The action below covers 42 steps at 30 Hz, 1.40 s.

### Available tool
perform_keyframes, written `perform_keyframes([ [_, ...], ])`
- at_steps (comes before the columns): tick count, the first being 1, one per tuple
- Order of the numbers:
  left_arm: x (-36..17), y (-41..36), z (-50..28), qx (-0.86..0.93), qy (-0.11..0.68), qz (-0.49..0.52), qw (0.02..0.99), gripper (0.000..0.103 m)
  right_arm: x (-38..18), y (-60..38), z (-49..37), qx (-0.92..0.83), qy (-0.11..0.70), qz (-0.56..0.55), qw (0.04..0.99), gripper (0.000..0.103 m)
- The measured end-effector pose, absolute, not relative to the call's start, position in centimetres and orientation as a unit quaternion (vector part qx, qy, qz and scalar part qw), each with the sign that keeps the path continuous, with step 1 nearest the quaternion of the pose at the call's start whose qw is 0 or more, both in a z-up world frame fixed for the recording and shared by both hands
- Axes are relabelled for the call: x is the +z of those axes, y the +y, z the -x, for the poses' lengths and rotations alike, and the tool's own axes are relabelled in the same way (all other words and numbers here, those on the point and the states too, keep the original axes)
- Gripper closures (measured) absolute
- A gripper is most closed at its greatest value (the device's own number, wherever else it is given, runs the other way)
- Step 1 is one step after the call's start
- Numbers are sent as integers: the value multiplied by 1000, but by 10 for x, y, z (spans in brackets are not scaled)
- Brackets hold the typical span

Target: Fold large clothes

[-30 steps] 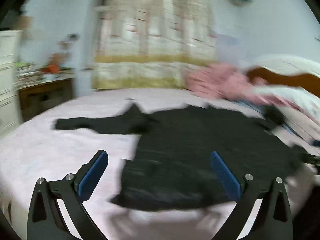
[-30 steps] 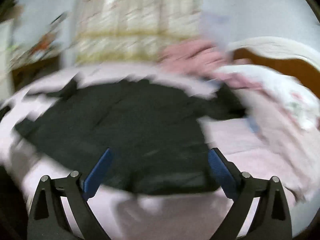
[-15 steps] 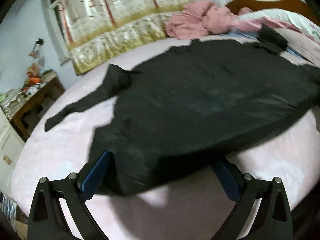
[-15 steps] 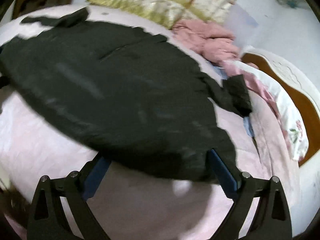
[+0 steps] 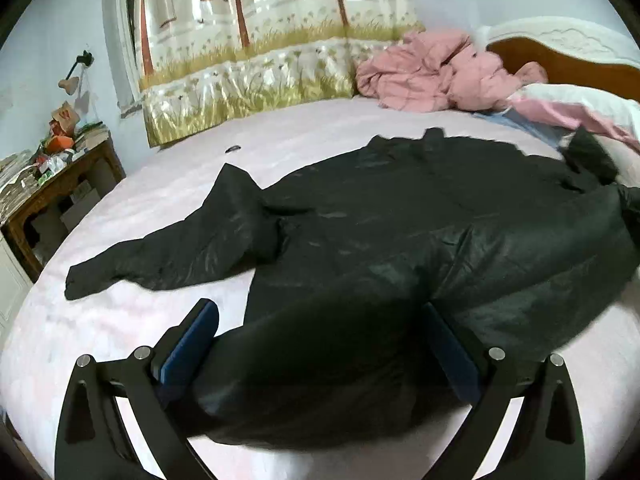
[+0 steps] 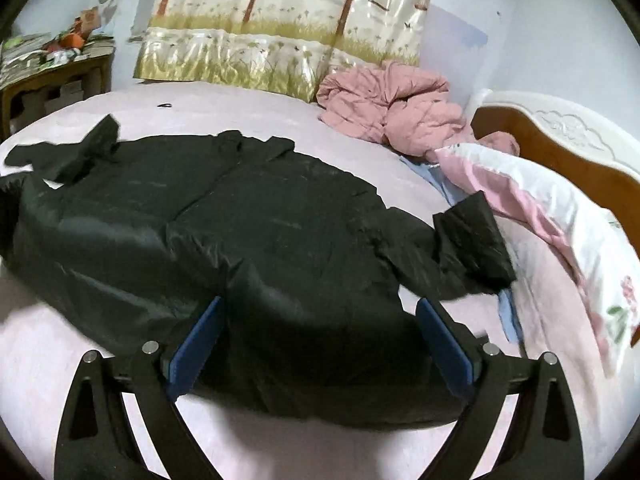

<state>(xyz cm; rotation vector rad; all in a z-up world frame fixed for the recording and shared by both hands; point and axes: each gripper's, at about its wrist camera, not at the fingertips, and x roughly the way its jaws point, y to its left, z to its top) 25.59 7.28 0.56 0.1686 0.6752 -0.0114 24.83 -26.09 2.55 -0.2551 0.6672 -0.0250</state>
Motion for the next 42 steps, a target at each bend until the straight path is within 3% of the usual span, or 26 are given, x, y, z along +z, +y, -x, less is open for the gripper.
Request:
perform_keyframes([
  [4,-3,89,-280,-1,349,-44,936,1,24,-286,-248,-32,310,84,946,8],
  [10,-5,117,-244,-36,303,17,952,0,6,-328,-230,-42,309,32,949,4],
  [16,-30,145,-241,-73,352,115,926,0,-7,-353,-253,9,332,-58,942,4],
  [17,-35,148,-243,-88,358,134,920,1,-12,-356,-263,28,344,-76,936,4],
  [18,-39,150,-245,-115,361,154,912,11,-17,-358,-270,38,352,-88,931,6],
  [19,-42,152,-247,-142,360,172,906,39,-20,-359,-274,41,354,-97,930,21],
  [20,-43,152,-251,-151,359,176,904,56,-23,-359,-276,38,352,-101,930,37],
  [21,-41,152,-255,-150,356,170,906,85,-24,-360,-277,34,354,-102,929,82],
  [22,-37,151,-259,-148,346,161,912,90,-24,-360,-275,37,354,-105,929,99],
  [27,-12,137,-282,-134,325,124,928,93,-8,-360,-238,14,314,-97,944,100],
  [32,-27,122,-322,-88,385,92,914,91,-23,-353,-240,-19,363,-81,928,100],
  [35,-48,121,-328,-44,412,76,907,77,-34,-352,-252,-18,384,-83,919,98],
  [36,-51,123,-324,-34,414,78,906,62,-35,-355,-251,-19,382,-83,920,96],
  [37,-52,126,-317,-17,412,84,907,37,-33,-356,-248,-20,375,-84,923,86],
  [38,-49,129,-307,-3,400,89,912,24,-30,-358,-244,-22,363,-86,927,77],
  [39,-47,133,-299,0,385,94,918,9,-26,-361,-239,-21,349,-92,932,45],
  [40,-43,138,-287,-2,361,106,926,8,-23,-363,-234,-20,331,-100,938,17],
  [42,-42,145,-278,-29,351,135,926,4,-17,-369,-228,-20,305,-119,945,5],
])
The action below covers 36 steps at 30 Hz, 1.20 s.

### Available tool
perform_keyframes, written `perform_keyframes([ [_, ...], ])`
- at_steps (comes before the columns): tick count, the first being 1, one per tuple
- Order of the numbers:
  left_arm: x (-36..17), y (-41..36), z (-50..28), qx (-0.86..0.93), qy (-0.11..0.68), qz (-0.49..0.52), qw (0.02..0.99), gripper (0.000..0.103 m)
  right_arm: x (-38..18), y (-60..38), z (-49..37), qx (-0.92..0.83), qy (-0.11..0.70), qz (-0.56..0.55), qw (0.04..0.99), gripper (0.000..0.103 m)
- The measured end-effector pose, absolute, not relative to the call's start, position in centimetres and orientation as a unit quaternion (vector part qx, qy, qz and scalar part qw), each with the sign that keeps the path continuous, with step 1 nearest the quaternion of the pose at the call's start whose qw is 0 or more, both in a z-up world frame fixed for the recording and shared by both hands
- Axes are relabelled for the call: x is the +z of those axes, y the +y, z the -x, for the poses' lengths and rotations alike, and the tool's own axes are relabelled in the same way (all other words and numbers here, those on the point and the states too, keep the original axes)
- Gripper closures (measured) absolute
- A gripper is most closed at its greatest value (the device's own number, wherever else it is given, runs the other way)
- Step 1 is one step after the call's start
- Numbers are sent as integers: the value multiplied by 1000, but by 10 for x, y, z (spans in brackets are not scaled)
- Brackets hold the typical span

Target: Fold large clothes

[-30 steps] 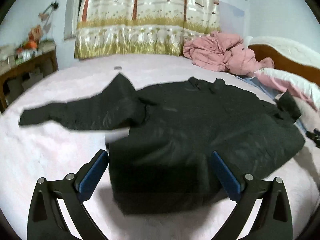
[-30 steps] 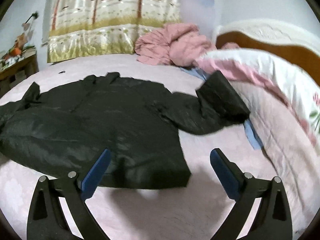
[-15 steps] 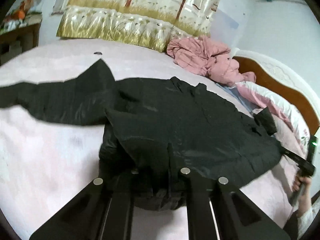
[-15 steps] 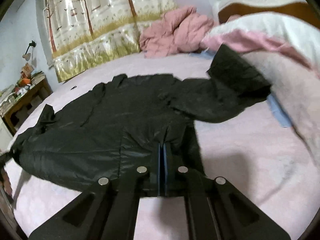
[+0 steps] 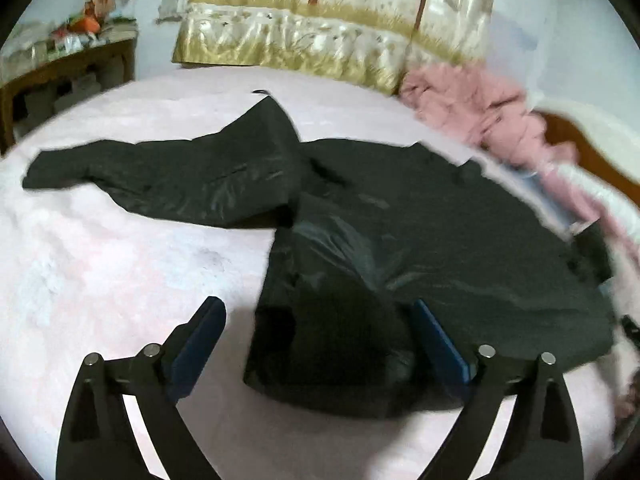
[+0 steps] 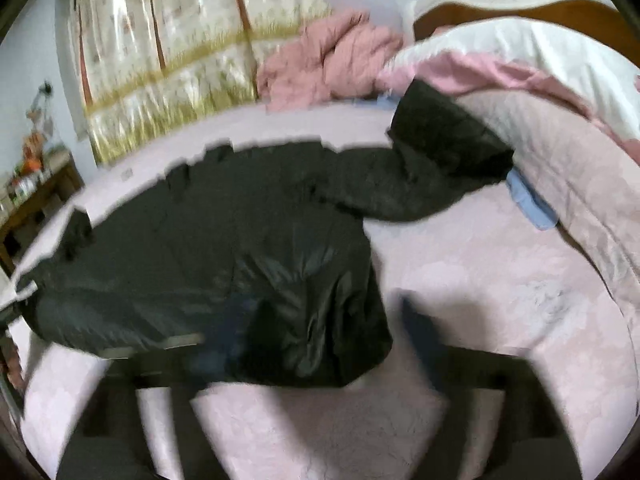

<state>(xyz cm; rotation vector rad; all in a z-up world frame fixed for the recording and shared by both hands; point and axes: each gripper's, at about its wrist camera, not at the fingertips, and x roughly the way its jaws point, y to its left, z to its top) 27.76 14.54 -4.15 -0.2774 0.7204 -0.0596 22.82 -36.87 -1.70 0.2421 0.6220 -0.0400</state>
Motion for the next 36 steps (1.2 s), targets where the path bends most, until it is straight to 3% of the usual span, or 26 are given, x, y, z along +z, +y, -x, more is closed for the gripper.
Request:
perform_keyframes([
  [3,-55,156,-284,-61,384,193,901,0,-23,-377,-241,-20,332,-153,931,3],
  [6,-75,165,-298,-85,418,245,870,0,-53,-383,-277,30,411,-207,887,2],
  [8,-76,165,-297,-103,402,254,874,0,-62,-378,-295,51,429,-212,877,1],
  [9,-76,161,-296,-135,396,254,872,13,-60,-372,-298,61,425,-198,881,12],
  [10,-78,156,-296,-174,399,257,863,72,-59,-365,-302,76,430,-187,880,37],
  [11,-83,154,-295,-193,410,267,850,82,-60,-359,-303,82,434,-182,879,50],
  [12,-85,154,-291,-185,415,274,848,84,-61,-355,-302,96,433,-190,876,74],
  [13,-82,155,-283,-177,410,276,851,88,-60,-352,-298,107,430,-199,874,84],
  [16,-62,161,-250,-163,382,283,864,90,-39,-341,-269,91,405,-169,894,88],
  [23,-38,155,-173,-136,389,205,888,89,-17,-332,-201,87,403,-161,897,85],
  [26,-46,146,-158,-102,395,150,901,71,-24,-325,-196,61,401,-123,906,69],
  [28,-44,139,-156,-57,389,120,912,40,-24,-323,-194,15,390,-83,917,49],
  [32,-24,137,-152,-2,351,73,933,31,2,-324,-179,-55,332,-10,942,30],
  [34,-8,133,-149,-1,322,60,945,19,20,-323,-170,-89,290,13,953,17],
  [36,7,126,-148,-7,295,45,954,18,36,-324,-164,-100,261,19,960,11],
])
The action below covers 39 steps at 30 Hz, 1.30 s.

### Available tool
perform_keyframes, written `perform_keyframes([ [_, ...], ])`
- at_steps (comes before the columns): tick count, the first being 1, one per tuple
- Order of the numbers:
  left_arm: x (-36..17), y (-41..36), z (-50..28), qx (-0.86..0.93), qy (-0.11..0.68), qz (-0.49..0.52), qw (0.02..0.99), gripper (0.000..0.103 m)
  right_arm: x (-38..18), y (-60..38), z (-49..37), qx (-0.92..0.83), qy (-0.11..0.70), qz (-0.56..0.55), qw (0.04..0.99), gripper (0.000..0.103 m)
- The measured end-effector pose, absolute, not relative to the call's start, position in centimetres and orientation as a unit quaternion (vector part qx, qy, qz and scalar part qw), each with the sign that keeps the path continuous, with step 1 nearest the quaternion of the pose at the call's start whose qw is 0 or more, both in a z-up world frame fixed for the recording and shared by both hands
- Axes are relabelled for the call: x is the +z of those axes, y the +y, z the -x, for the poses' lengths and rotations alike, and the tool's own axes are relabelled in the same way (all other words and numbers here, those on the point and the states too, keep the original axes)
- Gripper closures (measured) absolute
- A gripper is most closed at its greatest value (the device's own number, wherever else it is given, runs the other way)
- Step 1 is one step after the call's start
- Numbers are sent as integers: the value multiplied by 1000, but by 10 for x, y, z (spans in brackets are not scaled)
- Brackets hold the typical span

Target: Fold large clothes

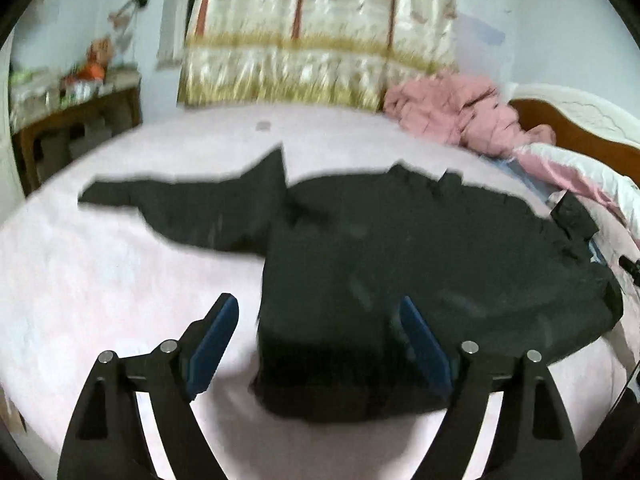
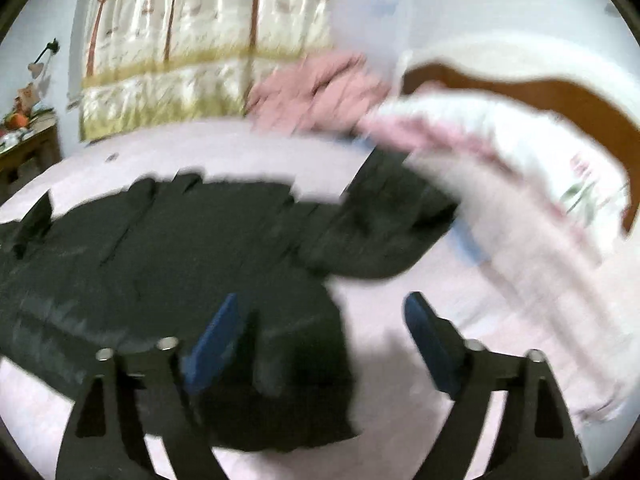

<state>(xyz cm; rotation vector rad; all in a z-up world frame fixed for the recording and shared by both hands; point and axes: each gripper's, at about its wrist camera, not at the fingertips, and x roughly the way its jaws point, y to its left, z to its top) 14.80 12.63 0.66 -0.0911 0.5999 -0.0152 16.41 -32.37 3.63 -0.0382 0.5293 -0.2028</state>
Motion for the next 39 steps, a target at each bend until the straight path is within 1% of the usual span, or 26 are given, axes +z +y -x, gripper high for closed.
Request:
perform_keyframes([
  [2,18,118,-150,-21,275,32,961,18,48,-323,-163,-70,250,9,966,10],
  [4,24,113,-157,-32,274,34,961,18,49,-324,-168,-21,272,-12,962,11],
  [5,23,111,-163,-38,279,39,959,18,45,-324,-175,6,295,-29,955,14],
  [6,21,108,-170,-45,288,45,956,18,38,-324,-182,28,318,-46,947,30],
  [7,17,108,-176,-49,296,47,953,18,29,-324,-191,44,343,-63,936,49],
  [8,11,107,-186,-46,311,51,948,18,20,-325,-199,48,363,-73,928,56],
  [9,2,110,-195,-43,326,59,943,18,9,-325,-206,47,380,-80,921,60],
  [14,-43,114,-210,-23,382,42,923,21,-29,-332,-230,45,421,-98,900,60],
  [20,-57,121,-190,-10,387,48,921,21,-33,-336,-217,58,413,-102,903,60],
  [24,-38,119,-178,-6,357,41,933,23,-16,-345,-202,33,373,-91,923,60],
  [26,-16,115,-173,-6,325,41,945,23,1,-357,-198,13,348,-89,933,59],
  [31,30,100,-180,10,261,21,965,23,44,-385,-211,-14,329,-72,941,60],
  [33,40,93,-190,3,250,17,968,23,60,-395,-221,-28,322,-51,945,60],
  [36,49,83,-210,-5,233,21,972,22,77,-415,-239,-48,318,-54,945,60],
  [38,49,76,-228,-14,225,26,974,22,84,-430,-250,-61,314,-65,945,57],
  [39,48,72,-236,-14,219,24,975,22,87,-436,-256,-70,312,-68,945,53],
])
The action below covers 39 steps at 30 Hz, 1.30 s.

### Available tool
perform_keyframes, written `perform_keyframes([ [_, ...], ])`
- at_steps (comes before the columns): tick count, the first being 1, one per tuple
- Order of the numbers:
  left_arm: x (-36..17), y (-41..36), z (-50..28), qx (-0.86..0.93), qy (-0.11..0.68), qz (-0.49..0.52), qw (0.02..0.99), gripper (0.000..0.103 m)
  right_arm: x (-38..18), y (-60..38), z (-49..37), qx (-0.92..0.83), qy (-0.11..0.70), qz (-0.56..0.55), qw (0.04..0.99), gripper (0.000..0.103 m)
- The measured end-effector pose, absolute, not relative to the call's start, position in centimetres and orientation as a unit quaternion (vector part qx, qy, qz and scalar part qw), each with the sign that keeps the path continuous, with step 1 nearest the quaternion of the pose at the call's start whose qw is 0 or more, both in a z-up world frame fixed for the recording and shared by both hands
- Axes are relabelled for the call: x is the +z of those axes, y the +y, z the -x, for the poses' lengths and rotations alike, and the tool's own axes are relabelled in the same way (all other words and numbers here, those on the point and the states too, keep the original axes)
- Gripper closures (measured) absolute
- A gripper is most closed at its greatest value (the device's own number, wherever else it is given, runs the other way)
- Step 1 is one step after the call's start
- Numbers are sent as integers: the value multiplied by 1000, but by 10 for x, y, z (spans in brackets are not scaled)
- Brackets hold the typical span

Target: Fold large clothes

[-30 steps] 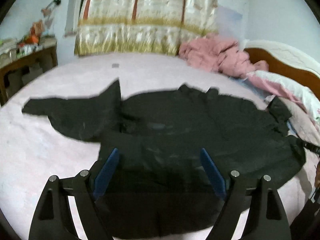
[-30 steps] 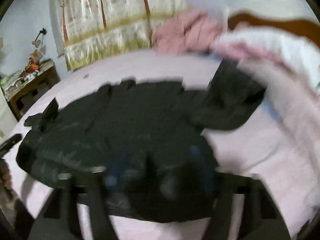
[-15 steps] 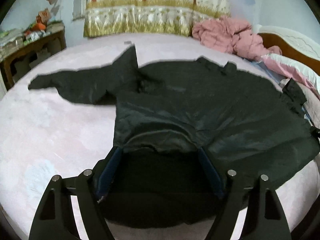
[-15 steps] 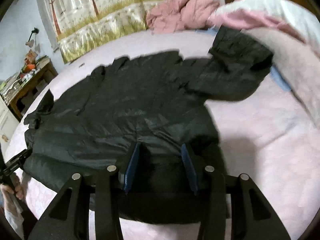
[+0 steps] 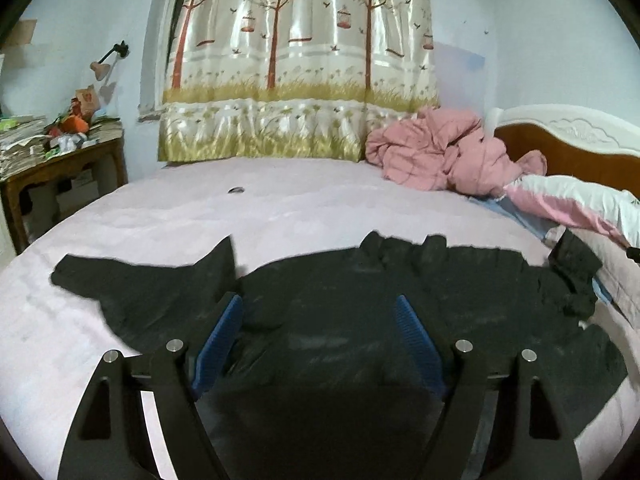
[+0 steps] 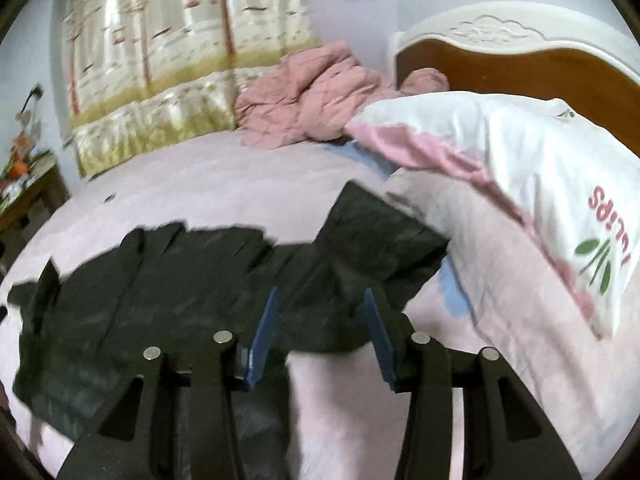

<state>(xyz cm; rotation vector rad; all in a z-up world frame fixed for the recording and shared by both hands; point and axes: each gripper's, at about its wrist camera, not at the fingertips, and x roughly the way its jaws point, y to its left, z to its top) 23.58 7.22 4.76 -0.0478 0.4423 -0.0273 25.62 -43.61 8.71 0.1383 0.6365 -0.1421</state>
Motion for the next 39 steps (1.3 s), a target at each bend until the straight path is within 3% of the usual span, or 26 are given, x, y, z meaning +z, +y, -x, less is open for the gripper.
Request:
perform_keyframes([
  [6,16,62,-260,-12,223,13,975,22,64,-477,-315,-113,355,-86,924,42],
  [9,-7,62,-256,-22,210,13,977,22,30,-504,-343,-109,383,-152,905,42],
  [13,-12,60,-249,-32,187,11,982,22,1,-532,-354,-139,345,-240,897,40],
  [17,-14,58,-248,-29,183,9,983,21,-20,-536,-370,-126,358,-257,889,40],
  [18,-15,59,-250,-29,186,10,982,20,-22,-536,-372,-123,355,-254,891,41],
  [21,-18,59,-253,-27,193,12,981,20,-21,-527,-373,-109,350,-230,902,100],
  [25,-18,60,-248,-25,183,10,983,20,7,-491,-361,-79,326,-167,927,102],
  [33,-19,59,-250,-25,183,7,983,20,76,-387,-324,66,296,-161,939,102],
  [39,-20,58,-250,-25,185,7,982,20,72,-292,-305,117,310,-143,932,102],
])
